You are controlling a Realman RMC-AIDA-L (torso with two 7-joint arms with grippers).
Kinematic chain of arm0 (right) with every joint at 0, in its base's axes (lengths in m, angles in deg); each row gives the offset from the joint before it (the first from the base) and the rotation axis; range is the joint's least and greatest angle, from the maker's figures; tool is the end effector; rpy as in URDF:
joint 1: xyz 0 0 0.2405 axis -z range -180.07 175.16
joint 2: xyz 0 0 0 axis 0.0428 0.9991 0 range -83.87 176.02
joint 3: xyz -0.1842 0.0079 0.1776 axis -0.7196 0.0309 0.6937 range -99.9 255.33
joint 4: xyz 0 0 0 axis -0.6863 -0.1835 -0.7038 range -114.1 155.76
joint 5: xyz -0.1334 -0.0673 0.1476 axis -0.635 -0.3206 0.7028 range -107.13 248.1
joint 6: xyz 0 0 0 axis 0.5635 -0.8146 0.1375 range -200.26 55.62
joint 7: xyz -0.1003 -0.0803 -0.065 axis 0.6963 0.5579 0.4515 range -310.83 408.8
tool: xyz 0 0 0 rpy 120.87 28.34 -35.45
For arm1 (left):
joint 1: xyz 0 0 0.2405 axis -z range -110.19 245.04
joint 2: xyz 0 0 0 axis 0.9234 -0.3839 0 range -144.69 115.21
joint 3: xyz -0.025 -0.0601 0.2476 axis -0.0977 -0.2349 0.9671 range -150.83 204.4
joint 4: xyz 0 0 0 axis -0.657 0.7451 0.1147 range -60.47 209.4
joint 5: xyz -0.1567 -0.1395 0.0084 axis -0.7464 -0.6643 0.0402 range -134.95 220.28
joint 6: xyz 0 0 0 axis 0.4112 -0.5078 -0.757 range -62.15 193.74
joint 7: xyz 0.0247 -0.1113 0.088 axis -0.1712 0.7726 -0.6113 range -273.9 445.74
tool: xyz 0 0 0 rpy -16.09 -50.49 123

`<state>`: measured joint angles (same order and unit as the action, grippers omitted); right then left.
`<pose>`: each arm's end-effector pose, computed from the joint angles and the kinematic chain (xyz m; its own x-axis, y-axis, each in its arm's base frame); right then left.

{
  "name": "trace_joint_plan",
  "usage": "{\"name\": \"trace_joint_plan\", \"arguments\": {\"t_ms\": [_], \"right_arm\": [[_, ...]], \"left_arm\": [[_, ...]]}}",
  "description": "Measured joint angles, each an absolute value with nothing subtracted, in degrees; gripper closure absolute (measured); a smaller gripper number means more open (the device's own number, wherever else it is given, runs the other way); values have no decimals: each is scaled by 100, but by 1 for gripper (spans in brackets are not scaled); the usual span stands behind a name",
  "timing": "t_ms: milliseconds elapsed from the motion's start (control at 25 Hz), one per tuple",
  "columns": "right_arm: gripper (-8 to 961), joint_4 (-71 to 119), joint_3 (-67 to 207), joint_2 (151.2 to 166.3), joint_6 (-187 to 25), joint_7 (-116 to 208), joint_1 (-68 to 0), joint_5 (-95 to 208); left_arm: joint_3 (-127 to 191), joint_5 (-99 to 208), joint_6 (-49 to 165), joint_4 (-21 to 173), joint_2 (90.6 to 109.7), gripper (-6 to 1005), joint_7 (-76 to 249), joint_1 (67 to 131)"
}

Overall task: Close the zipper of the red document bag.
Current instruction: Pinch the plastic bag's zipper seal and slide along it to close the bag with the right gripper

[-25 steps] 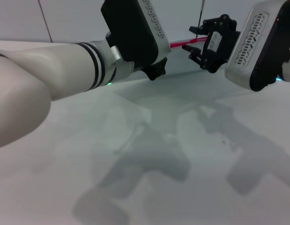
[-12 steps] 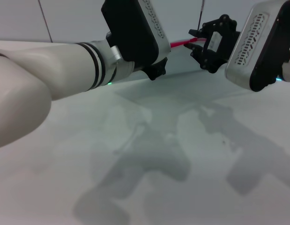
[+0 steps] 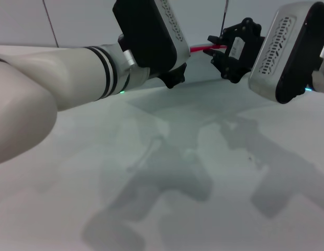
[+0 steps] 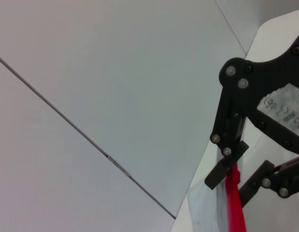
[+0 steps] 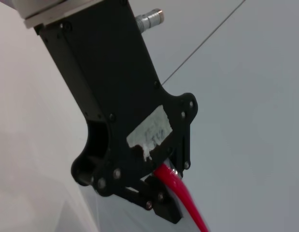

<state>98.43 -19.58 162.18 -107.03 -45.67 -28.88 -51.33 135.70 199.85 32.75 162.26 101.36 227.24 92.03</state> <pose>0.1201 0.3948 -0.0193 0.9569 0.2821 0.0697 0.2508 -0.6805 -0.6885 -0.0995 0.3757 -0.0308 0.9946 -0.0941 -0.0429 -0.0938 -0.6475 -0.7563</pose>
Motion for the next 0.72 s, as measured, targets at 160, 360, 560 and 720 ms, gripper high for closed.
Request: {"name": "trace_joint_plan", "arguments": {"t_ms": [160,360,560,720], "right_arm": [[777,9834,-1958,16218,-10710,-4567,-2890,-5133],[818,9788,-1955,16218,-10695,-4567,-2891,-5133],[856,9758,-1910,16218,-10657,-4576,-2891,-5133],[867,9680,-1896,16218,-10611,-4570,-2891,-5133]], "left_arm": [[13568,19992,3275,16226,10136,942,22725,9203],[13563,19993,3277,16226,10136,942,22725,9199],[13563,19999,3289,16227,10136,943,22725,9196],[13568,20027,3292,16227,10136,943,22725,9177]]}}
